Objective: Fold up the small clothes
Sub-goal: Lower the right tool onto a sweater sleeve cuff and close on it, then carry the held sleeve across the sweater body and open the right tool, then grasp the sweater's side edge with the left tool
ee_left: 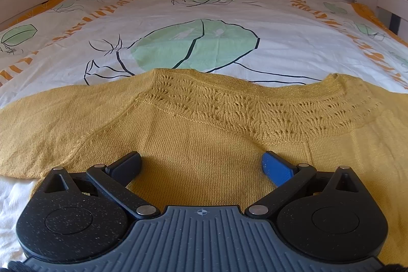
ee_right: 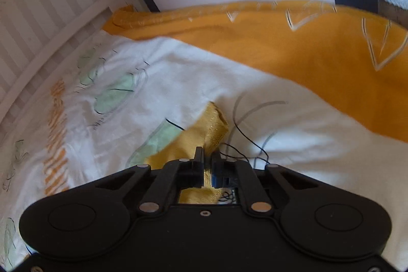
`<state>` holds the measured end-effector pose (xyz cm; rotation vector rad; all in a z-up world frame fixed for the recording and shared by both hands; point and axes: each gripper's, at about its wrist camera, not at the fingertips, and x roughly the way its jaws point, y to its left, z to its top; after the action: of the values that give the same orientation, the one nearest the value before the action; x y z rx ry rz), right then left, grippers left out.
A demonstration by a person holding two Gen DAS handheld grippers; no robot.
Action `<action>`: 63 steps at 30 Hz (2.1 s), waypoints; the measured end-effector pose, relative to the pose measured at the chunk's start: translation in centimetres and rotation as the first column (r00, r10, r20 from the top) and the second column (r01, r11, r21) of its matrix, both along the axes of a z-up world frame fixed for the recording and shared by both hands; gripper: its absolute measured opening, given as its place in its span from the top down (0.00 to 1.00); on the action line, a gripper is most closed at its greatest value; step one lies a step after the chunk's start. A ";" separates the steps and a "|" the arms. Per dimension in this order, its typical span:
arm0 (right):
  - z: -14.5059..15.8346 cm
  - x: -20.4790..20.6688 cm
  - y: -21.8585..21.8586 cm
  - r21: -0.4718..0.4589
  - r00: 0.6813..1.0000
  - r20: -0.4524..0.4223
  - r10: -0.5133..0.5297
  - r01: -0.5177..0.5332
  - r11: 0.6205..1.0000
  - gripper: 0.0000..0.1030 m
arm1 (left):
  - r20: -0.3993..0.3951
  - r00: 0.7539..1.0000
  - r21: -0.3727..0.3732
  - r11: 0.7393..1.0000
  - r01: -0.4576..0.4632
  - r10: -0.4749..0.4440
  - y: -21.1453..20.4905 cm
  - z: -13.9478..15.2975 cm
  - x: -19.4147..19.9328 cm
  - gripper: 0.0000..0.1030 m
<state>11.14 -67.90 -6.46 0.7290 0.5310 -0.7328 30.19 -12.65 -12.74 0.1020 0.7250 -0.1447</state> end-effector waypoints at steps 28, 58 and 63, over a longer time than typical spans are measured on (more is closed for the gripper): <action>6.0 12.9 37.5 -0.058 0.601 0.131 0.788 -0.789 0.611 0.89 | -0.115 0.993 -0.090 0.996 -0.009 -0.001 12.2 7.8 -3.3 0.13; 2.0 6.3 39.9 -0.310 0.607 -0.101 0.788 -0.772 0.555 0.13 | -0.239 0.948 -0.168 0.970 0.173 -0.211 3.8 4.8 -1.9 0.25; 3.3 6.4 38.2 -0.280 0.623 -0.014 0.782 -0.753 0.595 0.13 | -0.303 0.929 -0.220 0.964 0.148 -0.212 2.6 3.1 -0.7 0.30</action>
<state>17.49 -29.74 -3.16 0.2218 0.5704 0.0768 29.51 -10.01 -9.60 -0.0433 1.0269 -0.4156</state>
